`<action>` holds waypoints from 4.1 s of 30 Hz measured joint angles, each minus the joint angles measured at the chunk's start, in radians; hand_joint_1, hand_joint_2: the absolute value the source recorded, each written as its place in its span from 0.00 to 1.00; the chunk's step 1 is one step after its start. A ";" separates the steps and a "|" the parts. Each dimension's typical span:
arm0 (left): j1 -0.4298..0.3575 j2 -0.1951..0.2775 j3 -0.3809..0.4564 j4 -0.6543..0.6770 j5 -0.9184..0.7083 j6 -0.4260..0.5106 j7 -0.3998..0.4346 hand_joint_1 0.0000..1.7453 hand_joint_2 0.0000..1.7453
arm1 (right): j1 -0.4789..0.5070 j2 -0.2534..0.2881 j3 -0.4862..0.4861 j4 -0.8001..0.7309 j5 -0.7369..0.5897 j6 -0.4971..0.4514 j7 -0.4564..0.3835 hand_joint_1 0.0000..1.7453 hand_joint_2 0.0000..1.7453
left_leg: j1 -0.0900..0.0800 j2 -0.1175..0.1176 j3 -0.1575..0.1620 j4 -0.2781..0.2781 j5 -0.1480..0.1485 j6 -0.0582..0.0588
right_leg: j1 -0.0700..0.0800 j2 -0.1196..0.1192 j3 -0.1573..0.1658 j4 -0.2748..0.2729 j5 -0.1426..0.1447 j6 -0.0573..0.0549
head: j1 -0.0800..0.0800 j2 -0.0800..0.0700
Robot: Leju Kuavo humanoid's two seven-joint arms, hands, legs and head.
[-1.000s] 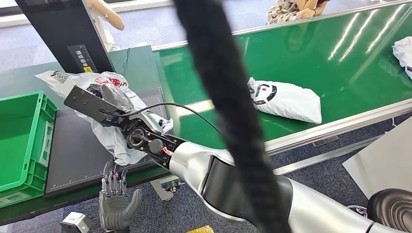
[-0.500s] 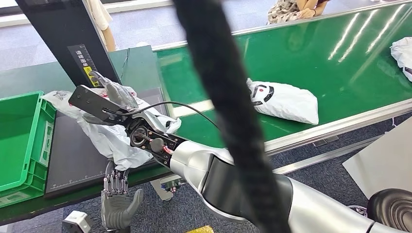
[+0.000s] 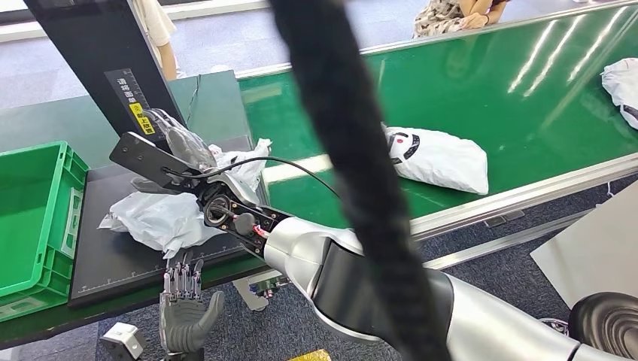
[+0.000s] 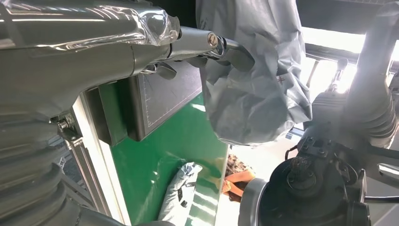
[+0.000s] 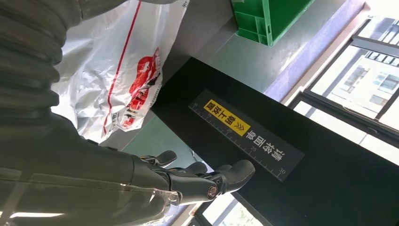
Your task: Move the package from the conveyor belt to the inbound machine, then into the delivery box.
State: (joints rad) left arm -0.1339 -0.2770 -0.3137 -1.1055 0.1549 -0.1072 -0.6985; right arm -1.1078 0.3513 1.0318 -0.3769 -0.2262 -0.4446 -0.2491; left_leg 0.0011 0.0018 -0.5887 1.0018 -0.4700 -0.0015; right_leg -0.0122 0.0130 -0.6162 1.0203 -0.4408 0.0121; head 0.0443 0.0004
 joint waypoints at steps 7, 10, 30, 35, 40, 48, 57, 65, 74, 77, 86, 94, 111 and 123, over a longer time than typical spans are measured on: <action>-0.002 0.000 -0.001 0.001 -0.005 0.012 0.000 0.00 1.00 | -0.003 0.000 0.002 0.000 0.000 0.006 -0.004 0.00 1.00 | 0.000 0.000 0.000 0.000 0.000 0.000 | 0.000 0.000 0.000 0.000 0.000 0.000 | 0.000 0.000; -0.002 0.000 0.001 0.001 -0.016 0.015 0.000 0.00 1.00 | -0.012 0.000 0.003 -0.002 -0.001 0.003 -0.022 0.00 1.00 | 0.000 0.000 0.000 0.000 0.000 0.000 | 0.000 0.000 0.000 0.000 0.000 0.000 | 0.000 0.000; 0.006 -0.001 0.026 -0.006 -0.069 0.010 0.000 0.00 1.00 | -0.096 -0.012 -0.028 0.001 0.018 -0.020 -0.100 0.00 1.00 | 0.000 0.000 0.000 0.000 0.000 0.000 | 0.000 0.000 0.000 0.000 0.000 0.000 | 0.000 0.000; 0.021 -0.004 0.051 -0.030 -0.092 0.010 0.000 0.00 1.00 | -0.182 -0.044 -0.103 -0.003 0.059 -0.011 -0.118 0.00 1.00 | 0.000 0.000 -0.001 0.000 0.000 0.000 | 0.000 0.000 0.000 0.000 0.000 0.000 | 0.000 0.000; 0.039 -0.007 0.065 -0.053 -0.092 0.011 0.000 0.00 1.00 | -0.227 -0.087 -0.168 -0.034 0.107 -0.018 -0.115 0.00 1.00 | 0.000 -0.001 -0.001 0.000 0.000 0.000 | 0.000 0.000 0.000 0.000 0.000 0.000 | 0.000 0.000; 0.047 -0.008 0.070 -0.062 -0.091 0.006 0.000 0.00 1.00 | -0.204 -0.200 -0.283 -0.147 0.198 -0.026 -0.116 0.00 1.00 | 0.000 -0.002 -0.001 0.000 0.000 0.000 | 0.000 -0.002 0.000 0.000 0.000 0.000 | 0.000 0.000; 0.052 -0.009 0.082 -0.072 -0.148 0.027 0.000 0.00 1.00 | 0.031 -0.374 -0.498 -0.391 0.400 0.041 -0.150 0.00 1.00 | 0.000 -0.004 -0.001 0.001 0.000 0.000 | 0.000 -0.003 0.001 -0.001 0.000 0.001 | 0.000 0.000; 0.073 -0.009 0.109 -0.112 -0.167 0.046 0.000 0.00 1.00 | 0.323 -0.497 -0.645 -0.557 0.435 0.078 -0.225 0.00 1.00 | 0.000 -0.007 -0.001 0.000 -0.001 0.001 | 0.000 -0.005 0.001 -0.001 -0.001 0.001 | 0.000 0.000; 0.119 -0.002 0.109 -0.145 -0.190 0.085 0.000 0.00 1.00 | 1.035 -0.510 -0.782 -0.968 0.486 -0.015 -0.389 0.00 1.00 | 0.002 -0.021 0.000 0.000 -0.010 -0.001 | 0.003 -0.021 0.009 -0.001 -0.015 -0.001 | 0.000 0.000; 0.127 0.000 0.108 -0.145 -0.205 0.084 0.000 0.00 1.00 | 1.166 -0.477 -0.780 -1.044 0.496 -0.037 -0.390 0.00 1.00 | 0.002 -0.016 0.001 -0.001 -0.012 -0.002 | 0.003 -0.016 0.008 -0.001 -0.016 -0.001 | 0.000 0.000; 0.136 0.008 0.108 -0.137 -0.230 0.052 0.013 0.00 1.00 | 1.281 -0.409 -0.744 -1.115 0.482 -0.057 -0.382 0.00 1.00 | 0.002 -0.013 0.003 -0.001 -0.012 -0.002 | 0.002 -0.014 0.008 -0.001 -0.016 -0.001 | 0.000 0.000; -0.017 0.105 0.110 -0.028 -0.387 0.079 0.082 0.00 0.00 | 1.281 -0.357 -0.723 -1.095 0.389 -0.055 -0.427 0.00 1.00 | 0.002 -0.013 0.004 -0.001 -0.010 -0.003 | 0.003 -0.014 0.008 0.000 -0.015 -0.002 | 0.000 0.000; -0.882 0.402 -0.025 0.500 -0.704 -0.135 0.373 0.00 1.00 | 1.269 -0.291 -0.730 -1.080 0.384 0.052 -0.444 0.00 1.00 | 0.003 -0.012 0.003 0.000 -0.005 -0.005 | 0.003 -0.013 0.006 0.002 -0.011 -0.006 | -0.001 0.000; -1.099 0.435 -0.063 0.604 -0.615 -0.262 0.438 0.00 1.00 | 1.253 -0.259 -0.747 -1.076 0.384 0.108 -0.444 0.00 1.00 | 0.003 -0.012 0.002 0.000 -0.005 -0.004 | 0.003 -0.013 0.005 0.002 -0.011 -0.006 | -0.001 0.000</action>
State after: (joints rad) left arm -1.2327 0.1582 -0.3770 -0.5014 -0.4599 -0.3688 -0.2603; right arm 0.1449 0.0924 0.2852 -1.4526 0.1578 -0.3368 -0.6931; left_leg 0.0036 -0.0103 -0.5866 1.0014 -0.4754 -0.0060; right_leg -0.0090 0.0005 -0.6109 1.0227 -0.4519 0.0063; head 0.0435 0.0004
